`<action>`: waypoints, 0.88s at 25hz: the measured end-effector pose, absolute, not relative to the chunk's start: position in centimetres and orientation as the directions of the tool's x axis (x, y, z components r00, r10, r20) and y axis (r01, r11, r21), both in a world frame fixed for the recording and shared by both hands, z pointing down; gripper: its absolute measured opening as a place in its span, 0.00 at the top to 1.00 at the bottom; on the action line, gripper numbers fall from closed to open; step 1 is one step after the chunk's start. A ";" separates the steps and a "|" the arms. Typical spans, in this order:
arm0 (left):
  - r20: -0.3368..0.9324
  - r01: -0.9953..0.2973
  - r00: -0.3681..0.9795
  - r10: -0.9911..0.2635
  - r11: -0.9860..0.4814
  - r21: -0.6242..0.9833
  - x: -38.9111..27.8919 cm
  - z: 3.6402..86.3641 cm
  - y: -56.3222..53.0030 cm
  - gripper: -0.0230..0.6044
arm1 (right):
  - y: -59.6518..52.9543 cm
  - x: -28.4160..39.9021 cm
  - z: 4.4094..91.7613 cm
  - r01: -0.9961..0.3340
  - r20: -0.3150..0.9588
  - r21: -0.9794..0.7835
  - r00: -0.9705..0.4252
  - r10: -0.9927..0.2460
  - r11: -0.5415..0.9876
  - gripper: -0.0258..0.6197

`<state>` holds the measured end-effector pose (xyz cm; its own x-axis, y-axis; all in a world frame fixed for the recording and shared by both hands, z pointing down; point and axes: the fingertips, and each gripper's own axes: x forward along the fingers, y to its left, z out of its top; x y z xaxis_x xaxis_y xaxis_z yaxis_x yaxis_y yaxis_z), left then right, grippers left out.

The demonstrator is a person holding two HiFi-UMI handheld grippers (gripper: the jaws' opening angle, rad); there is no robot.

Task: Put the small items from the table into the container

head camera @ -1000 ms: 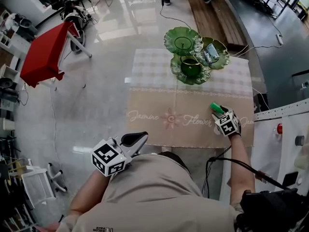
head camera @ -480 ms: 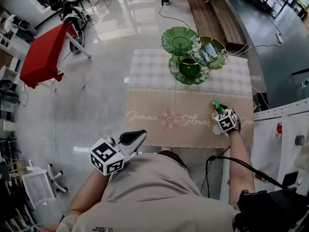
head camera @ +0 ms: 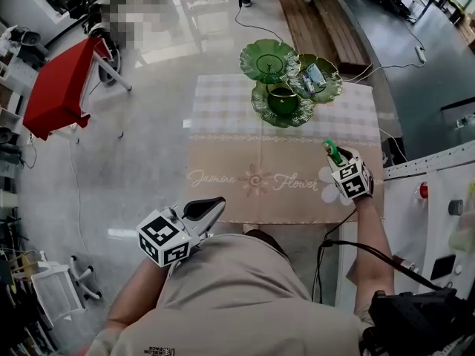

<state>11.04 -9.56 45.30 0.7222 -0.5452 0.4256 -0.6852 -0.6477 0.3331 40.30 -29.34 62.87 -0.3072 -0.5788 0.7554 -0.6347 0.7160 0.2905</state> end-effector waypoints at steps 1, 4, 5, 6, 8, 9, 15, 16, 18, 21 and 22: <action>0.422 -0.682 0.725 -0.544 -0.650 0.334 11.2 45.3 -9.6 0.95 | -29.6 40.0 61.6 -0.628 0.745 0.301 -0.314 -0.588 0.717 0.72; 0.413 -0.676 0.732 -0.542 -0.654 0.339 11.3 45.2 -9.6 0.95 | -30.7 39.2 58.0 -0.602 0.715 0.341 -0.333 -0.615 0.722 0.72; 0.409 -0.674 0.734 -0.543 -0.655 0.341 11.3 45.2 -9.6 0.95 | -31.2 38.9 56.8 -0.593 0.707 0.354 -0.337 -0.622 0.723 0.72; 0.406 -0.674 0.735 -0.543 -0.655 0.342 11.4 45.2 -9.5 0.95 | -31.6 38.6 55.7 -0.586 0.699 0.366 -0.340 -0.629 0.723 0.72; 0.402 -0.675 0.734 -0.548 -0.652 0.344 11.3 45.2 -9.5 0.95 | -32.6 38.0 53.6 -0.573 0.683 0.388 -0.346 -0.643 0.722 0.72; 0.400 -0.677 0.733 -0.551 -0.650 0.345 11.2 45.3 -9.4 0.95 | -33.2 37.7 52.6 -0.567 0.676 0.400 -0.348 -0.649 0.720 0.72; 0.393 -0.700 0.713 -0.581 -0.623 0.348 10.1 45.3 -9.2 0.95 | -37.5 35.4 48.8 -0.538 0.644 0.451 -0.357 -0.677 0.712 0.72; 0.394 -0.705 0.708 -0.587 -0.617 0.350 9.9 45.3 -9.1 0.95 | -38.1 35.0 48.5 -0.531 0.642 0.458 -0.357 -0.678 0.713 0.72; 0.396 -0.716 0.697 -0.598 -0.603 0.352 9.4 45.4 -9.0 0.95 | -39.3 34.0 48.1 -0.513 0.643 0.470 -0.358 -0.677 0.718 0.72; 0.398 -0.734 0.679 -0.617 -0.581 0.352 8.7 45.5 -8.8 0.95 | -41.1 32.7 48.1 -0.486 0.651 0.485 -0.355 -0.671 0.727 0.72; 0.399 -0.740 0.673 -0.623 -0.573 0.352 8.5 45.5 -8.8 0.95 | -41.6 32.4 48.3 -0.478 0.655 0.488 -0.352 -0.669 0.730 0.72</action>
